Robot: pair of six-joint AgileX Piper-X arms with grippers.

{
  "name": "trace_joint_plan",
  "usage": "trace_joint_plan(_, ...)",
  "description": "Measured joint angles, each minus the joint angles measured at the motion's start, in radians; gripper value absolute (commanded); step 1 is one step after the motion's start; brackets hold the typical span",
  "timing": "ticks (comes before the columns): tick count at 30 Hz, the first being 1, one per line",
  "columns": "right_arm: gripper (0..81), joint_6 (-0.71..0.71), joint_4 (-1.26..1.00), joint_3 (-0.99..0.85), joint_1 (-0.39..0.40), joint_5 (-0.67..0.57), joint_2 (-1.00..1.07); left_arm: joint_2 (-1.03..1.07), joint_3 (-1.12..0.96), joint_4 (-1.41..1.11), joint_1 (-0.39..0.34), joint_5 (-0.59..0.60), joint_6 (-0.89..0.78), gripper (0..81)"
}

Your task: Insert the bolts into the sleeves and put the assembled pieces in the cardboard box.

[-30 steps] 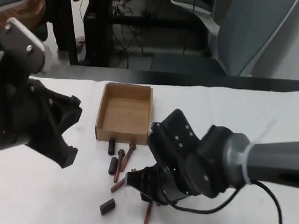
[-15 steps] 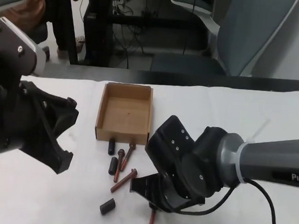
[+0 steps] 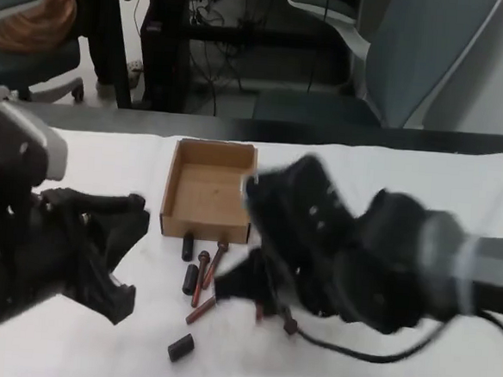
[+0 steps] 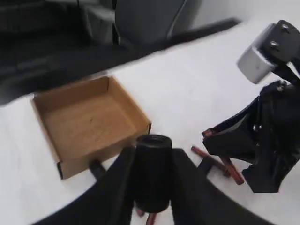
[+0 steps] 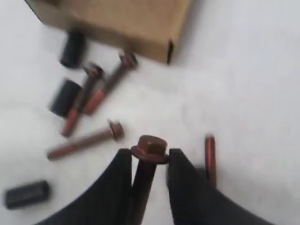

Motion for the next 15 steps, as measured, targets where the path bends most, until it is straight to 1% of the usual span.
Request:
trace_joint_plan(1,0.6,-0.037,-0.068,0.017,0.011,0.007,-0.04,0.0,0.024,-0.061,-0.007,-0.003,-0.019,1.8)
trace_joint_plan(2,0.6,-0.071,-0.134,0.032,0.021,0.012,-0.082,0.005,0.069,-0.17,-0.04,-0.025,-0.06,1.8)
trace_joint_plan(4,0.6,-0.114,-0.26,0.061,0.035,0.005,-0.155,0.019,0.132,-0.304,-0.101,-0.091,-0.093,1.8)
trace_joint_plan(5,0.6,-0.131,-0.304,0.075,0.038,-0.007,-0.178,0.026,0.151,-0.339,-0.12,-0.118,-0.099,1.8)
trace_joint_plan(8,0.6,-0.181,-0.453,0.118,0.041,-0.06,-0.227,0.09,0.188,-0.422,-0.229,-0.186,-0.088,1.8)
trace_joint_plan(12,0.6,-0.233,-0.532,0.153,0.047,-0.091,-0.231,0.191,0.19,-0.476,-0.328,-0.273,-0.048,1.8)
trace_joint_plan(15,0.6,-0.239,-0.548,0.162,0.054,-0.124,-0.231,0.272,0.191,-0.559,-0.353,-0.297,-0.043,1.8)
